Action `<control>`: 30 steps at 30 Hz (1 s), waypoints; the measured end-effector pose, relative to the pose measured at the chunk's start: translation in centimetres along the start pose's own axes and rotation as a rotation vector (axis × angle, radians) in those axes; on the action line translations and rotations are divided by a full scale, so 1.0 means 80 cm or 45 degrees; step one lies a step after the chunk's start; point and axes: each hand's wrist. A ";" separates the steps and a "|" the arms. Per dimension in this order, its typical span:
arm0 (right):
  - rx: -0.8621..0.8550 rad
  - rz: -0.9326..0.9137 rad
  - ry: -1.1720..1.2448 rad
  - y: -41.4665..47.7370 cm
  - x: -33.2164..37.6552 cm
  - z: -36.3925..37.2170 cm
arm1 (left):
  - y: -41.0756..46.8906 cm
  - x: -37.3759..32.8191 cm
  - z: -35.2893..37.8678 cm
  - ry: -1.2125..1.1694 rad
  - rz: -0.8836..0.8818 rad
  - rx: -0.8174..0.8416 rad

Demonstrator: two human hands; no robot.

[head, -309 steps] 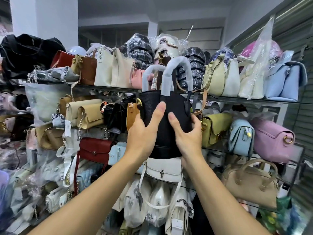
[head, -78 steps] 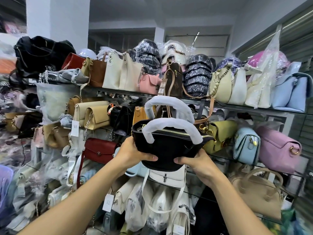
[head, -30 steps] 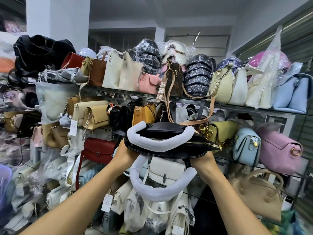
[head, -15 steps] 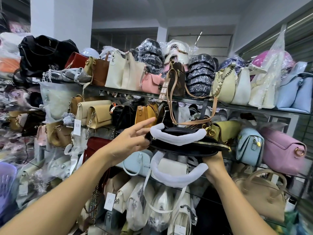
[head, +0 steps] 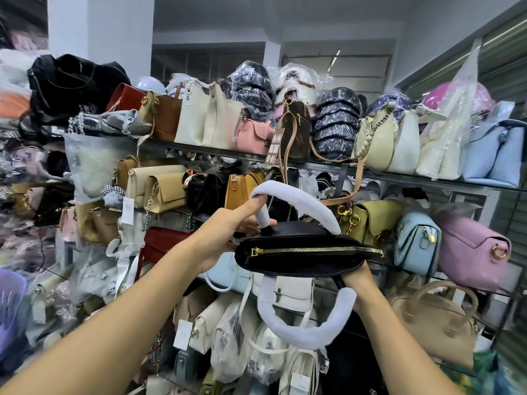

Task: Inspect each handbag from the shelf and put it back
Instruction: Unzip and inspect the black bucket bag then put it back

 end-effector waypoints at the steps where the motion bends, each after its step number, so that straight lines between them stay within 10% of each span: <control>1: 0.001 0.022 0.013 0.000 0.000 0.000 | -0.002 -0.003 0.001 0.025 0.014 0.008; 30: 0.085 -0.433 -0.298 -0.011 0.021 0.035 | 0.023 0.011 -0.024 -0.516 -0.232 -0.196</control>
Point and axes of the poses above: each hand's wrist, its own y-axis towards the middle knuckle, its own z-axis out of the palm, x = y × z, and after that the axes turned 15 degrees about -x, right-handed
